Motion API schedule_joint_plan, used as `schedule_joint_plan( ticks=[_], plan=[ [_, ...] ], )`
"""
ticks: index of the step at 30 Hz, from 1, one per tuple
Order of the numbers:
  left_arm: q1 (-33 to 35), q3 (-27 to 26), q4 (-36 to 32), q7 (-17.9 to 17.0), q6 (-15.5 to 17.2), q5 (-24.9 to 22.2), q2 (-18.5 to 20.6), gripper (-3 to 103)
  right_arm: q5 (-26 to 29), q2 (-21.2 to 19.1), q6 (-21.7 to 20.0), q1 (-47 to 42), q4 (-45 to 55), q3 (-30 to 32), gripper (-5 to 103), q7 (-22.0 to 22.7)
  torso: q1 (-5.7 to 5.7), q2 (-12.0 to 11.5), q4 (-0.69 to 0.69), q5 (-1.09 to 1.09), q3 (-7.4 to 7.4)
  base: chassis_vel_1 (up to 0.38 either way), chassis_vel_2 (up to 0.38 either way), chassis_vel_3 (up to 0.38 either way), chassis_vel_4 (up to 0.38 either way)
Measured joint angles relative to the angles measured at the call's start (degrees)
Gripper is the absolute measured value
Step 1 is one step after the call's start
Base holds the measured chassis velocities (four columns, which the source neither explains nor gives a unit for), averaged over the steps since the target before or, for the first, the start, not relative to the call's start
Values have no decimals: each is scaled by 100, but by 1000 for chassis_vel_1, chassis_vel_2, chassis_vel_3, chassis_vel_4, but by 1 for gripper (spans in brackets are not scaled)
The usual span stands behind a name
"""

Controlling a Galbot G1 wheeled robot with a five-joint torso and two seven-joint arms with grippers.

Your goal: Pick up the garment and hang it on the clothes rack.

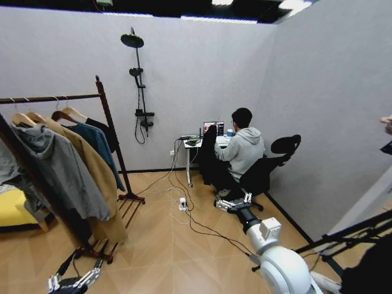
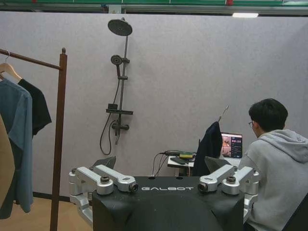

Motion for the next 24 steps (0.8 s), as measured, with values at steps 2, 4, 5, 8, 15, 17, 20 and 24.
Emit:
schedule_joint_plan(
  ticks=[2, 4, 5, 8, 15, 17, 20, 24],
  plan=[
    [0, 0, 0, 0, 0, 0, 0, 100, -9, -2, 2, 0, 0, -6, 100, -1, 0, 0, -1, 0, 0, 232, -228, -207, 245],
    [0, 0, 0, -1, 0, 0, 0, 100, -10, 0, 2, 1, 0, -10, 100, 0, 1, 0, 0, -1, 0, 233, -212, -198, 236],
    [0, 0, 0, -1, 0, 0, 0, 100, -10, 0, 2, 1, 0, -10, 100, 0, 1, 0, 0, -1, 0, 242, -197, -198, 230],
    [0, 0, 0, -1, 0, 0, 0, 100, -15, 0, 2, 7, -2, -8, 100, -1, 1, -1, 0, -1, 1, 247, -193, -205, 228],
    [0, 0, 0, 0, 0, 0, 0, 100, -15, 7, 28, 13, -8, -2, 100, 1, 1, 0, -1, 1, 0, 207, -216, -216, 219],
    [0, 0, 0, 2, 0, 0, 0, 100, -15, 12, 37, 12, -8, -2, 100, 2, 0, 0, -1, -1, 0, 193, -208, -161, 230],
    [0, 0, 0, 0, 0, 0, 0, 100, -19, 23, 97, -4, -31, -2, 100, 4, 1, 0, 0, -1, 0, 174, -185, -169, 189],
    [0, 0, 0, 0, 0, 0, 0, 100, -129, 41, 171, -42, -59, -4, 100, -9, -2, 1, -1, -1, -1, 136, -130, -131, 122]
  ],
)
